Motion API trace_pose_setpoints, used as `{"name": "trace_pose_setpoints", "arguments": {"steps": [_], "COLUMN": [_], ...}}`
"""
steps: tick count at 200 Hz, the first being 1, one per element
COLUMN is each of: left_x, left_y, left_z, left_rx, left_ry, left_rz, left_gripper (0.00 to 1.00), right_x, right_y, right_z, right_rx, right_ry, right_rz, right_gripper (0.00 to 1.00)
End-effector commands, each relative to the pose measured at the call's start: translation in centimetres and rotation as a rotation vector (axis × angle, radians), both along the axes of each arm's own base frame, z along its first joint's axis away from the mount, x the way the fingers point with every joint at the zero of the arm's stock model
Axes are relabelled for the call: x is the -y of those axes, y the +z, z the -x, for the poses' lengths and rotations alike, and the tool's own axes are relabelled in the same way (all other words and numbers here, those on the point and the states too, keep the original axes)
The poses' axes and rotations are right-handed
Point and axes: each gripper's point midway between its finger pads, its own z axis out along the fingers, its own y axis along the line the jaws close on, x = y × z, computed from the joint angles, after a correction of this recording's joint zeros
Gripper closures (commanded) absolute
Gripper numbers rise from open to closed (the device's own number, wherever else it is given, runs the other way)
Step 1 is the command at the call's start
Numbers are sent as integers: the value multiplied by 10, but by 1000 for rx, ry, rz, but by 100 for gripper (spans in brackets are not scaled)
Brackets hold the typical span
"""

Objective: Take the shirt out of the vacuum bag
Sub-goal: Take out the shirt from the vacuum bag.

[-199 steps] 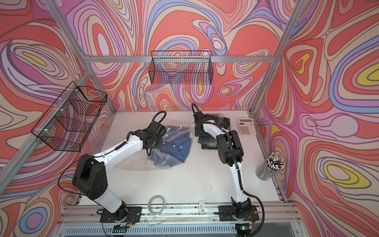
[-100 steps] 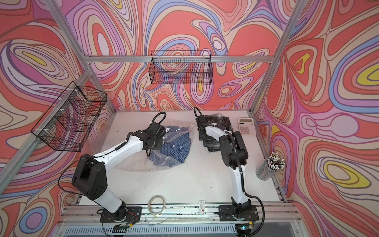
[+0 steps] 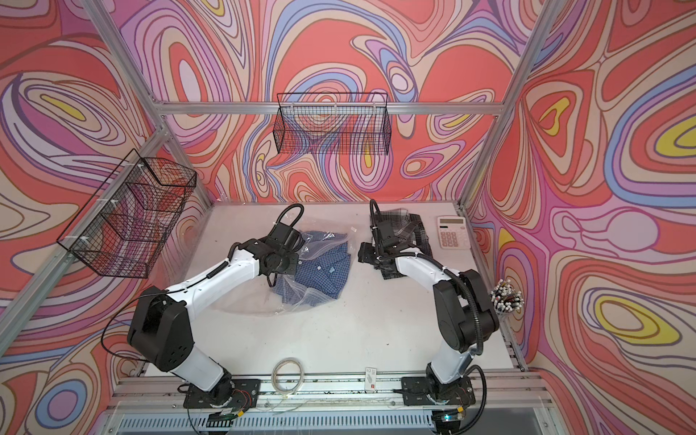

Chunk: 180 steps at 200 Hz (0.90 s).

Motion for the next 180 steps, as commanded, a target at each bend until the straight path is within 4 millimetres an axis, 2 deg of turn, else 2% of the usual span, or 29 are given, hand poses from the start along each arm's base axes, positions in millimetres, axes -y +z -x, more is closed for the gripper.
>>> {"name": "trace_pose_setpoints", "arguments": {"steps": [1,17,26,30,59,81,180], "left_x": [1,3,4,4,2,0,5], "left_y": [18,19,21,20,23,24,25], "left_z": [-4,-4,-4,-3,-1,2,3], "left_rx": [27,23,26,25,26,26,19], "left_ry": [-15,-20,-20,-19,-14,-9,-15], "left_rz": [22,28,34,35,35,35,44], "left_gripper": [100,100,100,100,100,100,100], "right_x": [-38,-45,-51,-54,-68,-69,-88], "right_y": [0,-7,-2,-12,-20,-35,-61], "right_z": [7,7,5,4,-4,-9,-19], "right_rx": [1,-7,5,-13,-18,-37,-60], "right_ry": [78,87,97,98,114,98,99], "right_rz": [-173,-202,-233,-238,-254,-249,-315], "right_gripper": [30,29,28,29,29,29,34]}}
